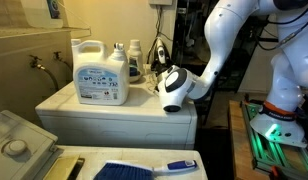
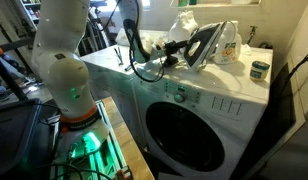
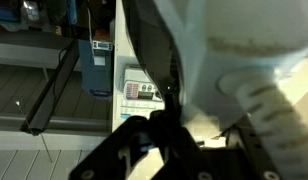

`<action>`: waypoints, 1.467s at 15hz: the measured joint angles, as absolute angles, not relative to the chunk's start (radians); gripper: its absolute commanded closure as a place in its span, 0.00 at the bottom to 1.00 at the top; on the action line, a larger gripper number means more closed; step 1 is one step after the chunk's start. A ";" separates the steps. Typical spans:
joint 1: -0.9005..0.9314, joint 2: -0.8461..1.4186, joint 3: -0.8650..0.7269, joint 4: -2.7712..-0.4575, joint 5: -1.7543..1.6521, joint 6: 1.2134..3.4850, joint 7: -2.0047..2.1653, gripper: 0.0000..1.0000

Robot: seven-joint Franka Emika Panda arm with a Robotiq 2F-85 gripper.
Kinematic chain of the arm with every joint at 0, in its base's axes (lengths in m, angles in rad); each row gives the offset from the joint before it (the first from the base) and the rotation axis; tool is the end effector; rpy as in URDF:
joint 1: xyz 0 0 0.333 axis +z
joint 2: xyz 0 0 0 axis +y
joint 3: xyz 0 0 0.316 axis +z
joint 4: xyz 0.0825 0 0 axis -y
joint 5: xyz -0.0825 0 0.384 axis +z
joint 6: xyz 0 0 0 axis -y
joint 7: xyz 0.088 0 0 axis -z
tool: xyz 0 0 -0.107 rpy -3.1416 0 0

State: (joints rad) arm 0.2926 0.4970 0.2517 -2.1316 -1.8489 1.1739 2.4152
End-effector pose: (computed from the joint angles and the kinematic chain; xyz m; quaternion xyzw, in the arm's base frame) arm 0.5248 0.1603 0.2530 0.5144 -0.2429 0.6842 0.4564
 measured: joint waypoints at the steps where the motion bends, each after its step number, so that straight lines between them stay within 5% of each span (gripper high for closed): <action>1: 0.293 0.499 0.254 -2.128 -1.848 1.174 2.415 0.85; 9: 0.296 0.510 0.253 -2.120 -1.884 1.166 2.383 0.85; 10: 0.295 0.510 0.254 -2.119 -1.884 1.170 2.384 0.60; 12: 0.296 0.510 0.256 -2.119 -1.887 1.176 2.389 0.60; 13: 0.296 0.510 0.256 -2.119 -1.889 1.177 2.390 0.85; 22: 0.302 0.516 0.274 -2.088 -1.915 1.215 2.411 0.85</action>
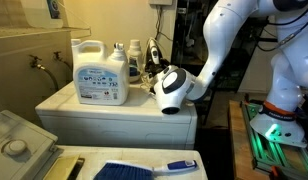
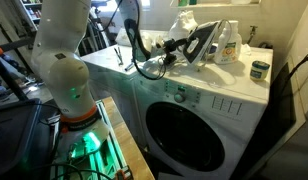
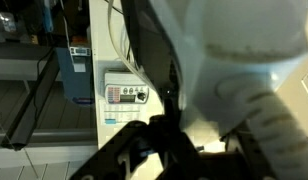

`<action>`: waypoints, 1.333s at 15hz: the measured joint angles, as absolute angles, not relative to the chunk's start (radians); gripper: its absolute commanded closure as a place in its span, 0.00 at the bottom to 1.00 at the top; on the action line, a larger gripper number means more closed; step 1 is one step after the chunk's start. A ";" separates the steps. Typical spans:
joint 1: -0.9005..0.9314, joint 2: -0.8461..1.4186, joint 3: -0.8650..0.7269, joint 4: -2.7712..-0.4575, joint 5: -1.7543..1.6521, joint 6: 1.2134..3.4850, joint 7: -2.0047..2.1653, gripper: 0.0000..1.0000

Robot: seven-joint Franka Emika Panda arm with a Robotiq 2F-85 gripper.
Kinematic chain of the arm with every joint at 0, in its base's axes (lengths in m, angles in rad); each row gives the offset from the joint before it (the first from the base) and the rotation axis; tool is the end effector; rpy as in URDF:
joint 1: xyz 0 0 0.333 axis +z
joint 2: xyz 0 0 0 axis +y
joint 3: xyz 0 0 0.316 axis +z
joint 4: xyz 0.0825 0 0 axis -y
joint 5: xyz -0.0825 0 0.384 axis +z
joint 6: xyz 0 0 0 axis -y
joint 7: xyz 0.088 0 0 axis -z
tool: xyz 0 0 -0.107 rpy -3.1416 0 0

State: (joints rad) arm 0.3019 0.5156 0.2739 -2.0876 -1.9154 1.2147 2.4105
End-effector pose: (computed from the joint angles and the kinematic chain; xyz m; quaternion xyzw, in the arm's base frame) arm 0.5365 0.1896 0.2569 0.5270 -0.2272 0.7062 0.4147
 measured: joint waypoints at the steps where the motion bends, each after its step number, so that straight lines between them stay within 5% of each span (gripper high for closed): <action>1: 0.303 0.516 0.275 -2.087 -1.931 1.225 2.424 0.85; 20: 0.313 0.528 0.292 -1.998 -1.802 1.227 2.386 0.85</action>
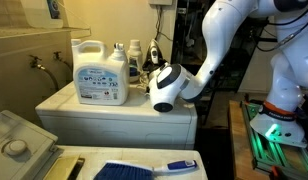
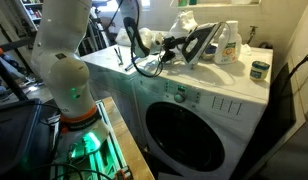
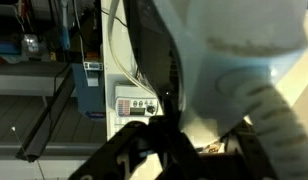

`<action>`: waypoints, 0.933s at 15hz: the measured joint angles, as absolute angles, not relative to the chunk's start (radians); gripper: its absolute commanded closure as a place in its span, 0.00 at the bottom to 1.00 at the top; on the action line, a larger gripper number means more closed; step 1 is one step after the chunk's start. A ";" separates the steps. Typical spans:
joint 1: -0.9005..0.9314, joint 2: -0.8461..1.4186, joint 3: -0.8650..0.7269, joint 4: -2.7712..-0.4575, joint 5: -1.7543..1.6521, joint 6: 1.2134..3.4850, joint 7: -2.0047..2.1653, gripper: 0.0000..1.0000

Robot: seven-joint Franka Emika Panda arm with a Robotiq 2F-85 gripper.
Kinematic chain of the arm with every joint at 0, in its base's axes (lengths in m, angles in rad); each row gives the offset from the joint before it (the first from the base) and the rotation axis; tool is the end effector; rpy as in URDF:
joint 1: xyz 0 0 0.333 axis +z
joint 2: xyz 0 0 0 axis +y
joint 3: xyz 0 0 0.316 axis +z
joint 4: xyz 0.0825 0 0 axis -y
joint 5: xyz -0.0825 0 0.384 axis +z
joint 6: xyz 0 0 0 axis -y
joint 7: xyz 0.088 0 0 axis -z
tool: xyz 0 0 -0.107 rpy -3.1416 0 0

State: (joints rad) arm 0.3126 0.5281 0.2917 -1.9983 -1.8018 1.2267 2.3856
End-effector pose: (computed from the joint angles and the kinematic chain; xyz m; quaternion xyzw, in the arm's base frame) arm 0.5464 0.2063 0.2701 0.5399 -0.2781 0.6749 0.4192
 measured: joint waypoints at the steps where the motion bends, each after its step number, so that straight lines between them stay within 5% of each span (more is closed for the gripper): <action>1: 0.317 0.535 0.289 -1.996 -1.799 1.207 2.350 0.85; 5: 0.339 0.582 0.277 -1.986 -1.799 1.106 2.239 0.85; 6: 0.345 0.589 0.277 -1.979 -1.799 1.091 2.216 0.60; 8: 0.351 0.596 0.277 -1.969 -1.802 1.083 2.198 0.60; 9: 0.351 0.597 0.277 -1.967 -1.802 1.083 2.195 0.85; 14: 0.359 0.601 0.288 -1.945 -1.804 1.104 2.193 0.85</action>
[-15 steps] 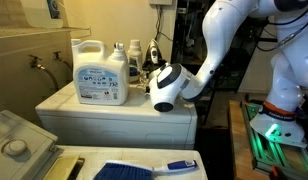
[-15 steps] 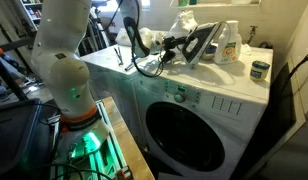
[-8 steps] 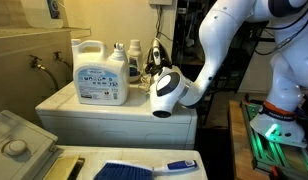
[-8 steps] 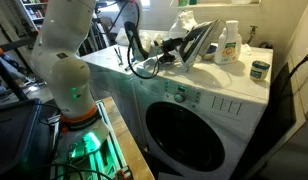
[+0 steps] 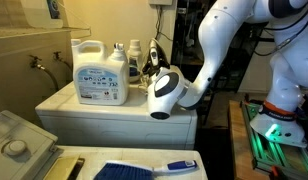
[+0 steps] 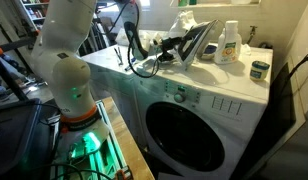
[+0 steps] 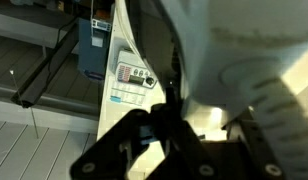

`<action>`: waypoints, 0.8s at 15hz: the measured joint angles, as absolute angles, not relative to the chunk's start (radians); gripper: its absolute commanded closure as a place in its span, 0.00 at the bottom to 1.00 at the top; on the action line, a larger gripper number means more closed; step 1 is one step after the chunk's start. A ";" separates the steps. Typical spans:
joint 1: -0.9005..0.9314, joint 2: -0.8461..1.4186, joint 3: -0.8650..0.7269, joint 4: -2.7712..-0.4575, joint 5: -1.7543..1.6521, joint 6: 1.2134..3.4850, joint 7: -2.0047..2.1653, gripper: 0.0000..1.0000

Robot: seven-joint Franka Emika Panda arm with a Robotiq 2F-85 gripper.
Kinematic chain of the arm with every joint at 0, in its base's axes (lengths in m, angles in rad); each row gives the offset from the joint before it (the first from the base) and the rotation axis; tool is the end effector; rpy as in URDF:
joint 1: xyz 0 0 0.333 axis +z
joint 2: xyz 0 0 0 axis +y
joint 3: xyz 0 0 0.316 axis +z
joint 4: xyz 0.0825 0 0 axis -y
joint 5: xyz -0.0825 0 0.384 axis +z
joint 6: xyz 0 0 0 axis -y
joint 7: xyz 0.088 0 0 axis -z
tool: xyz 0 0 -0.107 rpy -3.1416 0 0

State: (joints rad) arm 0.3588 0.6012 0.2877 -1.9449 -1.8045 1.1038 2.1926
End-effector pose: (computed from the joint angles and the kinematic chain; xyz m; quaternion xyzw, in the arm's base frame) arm 0.5430 0.2235 0.2584 0.5285 -0.2236 0.6423 0.5080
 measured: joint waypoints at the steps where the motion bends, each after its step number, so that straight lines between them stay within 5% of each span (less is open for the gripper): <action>1: 0.370 0.606 0.292 -1.937 -1.809 1.104 2.191 0.85; 9: 0.506 0.669 0.299 -1.882 -1.914 1.042 2.137 0.85; 10: 0.516 0.679 0.299 -1.876 -1.927 1.026 2.132 0.60; 12: 0.530 0.695 0.299 -1.862 -1.944 1.003 2.124 0.60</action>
